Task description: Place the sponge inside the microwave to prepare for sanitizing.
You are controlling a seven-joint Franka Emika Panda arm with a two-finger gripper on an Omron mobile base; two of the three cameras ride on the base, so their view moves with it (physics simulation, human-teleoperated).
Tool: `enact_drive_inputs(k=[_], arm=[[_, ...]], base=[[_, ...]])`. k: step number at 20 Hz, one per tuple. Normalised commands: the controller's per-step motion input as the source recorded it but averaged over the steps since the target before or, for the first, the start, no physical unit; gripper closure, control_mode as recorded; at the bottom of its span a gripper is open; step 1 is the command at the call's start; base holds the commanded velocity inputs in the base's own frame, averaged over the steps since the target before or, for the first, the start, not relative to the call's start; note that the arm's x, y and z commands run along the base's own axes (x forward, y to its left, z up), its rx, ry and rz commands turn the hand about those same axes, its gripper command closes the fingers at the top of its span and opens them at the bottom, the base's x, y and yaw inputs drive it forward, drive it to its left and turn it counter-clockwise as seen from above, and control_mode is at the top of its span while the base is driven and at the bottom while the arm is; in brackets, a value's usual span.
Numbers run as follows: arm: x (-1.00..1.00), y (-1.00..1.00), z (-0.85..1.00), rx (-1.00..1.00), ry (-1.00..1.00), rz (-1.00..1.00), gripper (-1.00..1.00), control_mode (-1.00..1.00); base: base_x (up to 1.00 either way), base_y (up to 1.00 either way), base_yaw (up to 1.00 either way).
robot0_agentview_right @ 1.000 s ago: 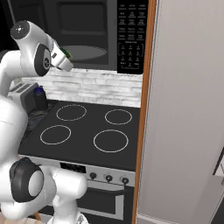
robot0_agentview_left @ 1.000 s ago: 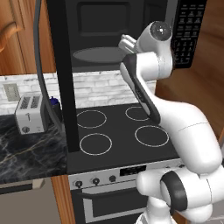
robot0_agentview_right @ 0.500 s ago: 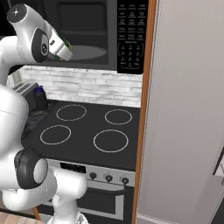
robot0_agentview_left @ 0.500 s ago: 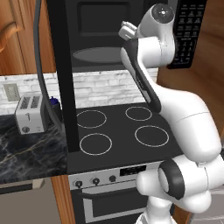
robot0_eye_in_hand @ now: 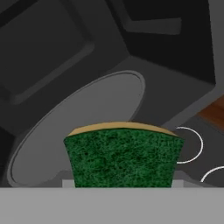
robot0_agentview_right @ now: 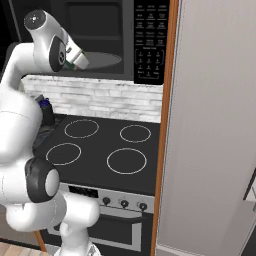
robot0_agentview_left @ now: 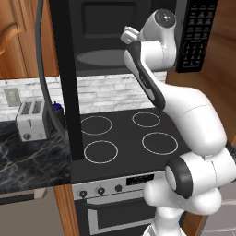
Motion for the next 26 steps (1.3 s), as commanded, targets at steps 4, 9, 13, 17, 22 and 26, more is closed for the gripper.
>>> enact_drive_inputs(k=[4, 9, 13, 17, 22, 26], arm=[[0.32, 0.00, 0.00, -0.02, 0.00, 0.07, 1.00, -1.00], [0.30, 0.00, 0.01, -0.05, 0.01, 0.07, 1.00, -1.00], [0.41, 0.00, 0.00, -0.08, 0.02, 0.03, 1.00, -1.00], [0.39, 0.02, 0.00, -0.02, 0.00, 0.02, 1.00, -1.00], [0.34, 0.05, 0.00, -0.05, 0.01, 0.02, 1.00, -1.00], [0.30, 0.08, -0.14, -0.13, 0.09, 0.00, 1.00, -1.00]], base=[[0.00, 0.00, 0.00], [0.00, 0.00, 0.00], [0.00, 0.00, 0.00], [0.00, 0.00, 0.00], [0.00, 0.00, 0.00], [0.00, 0.00, 0.00]])
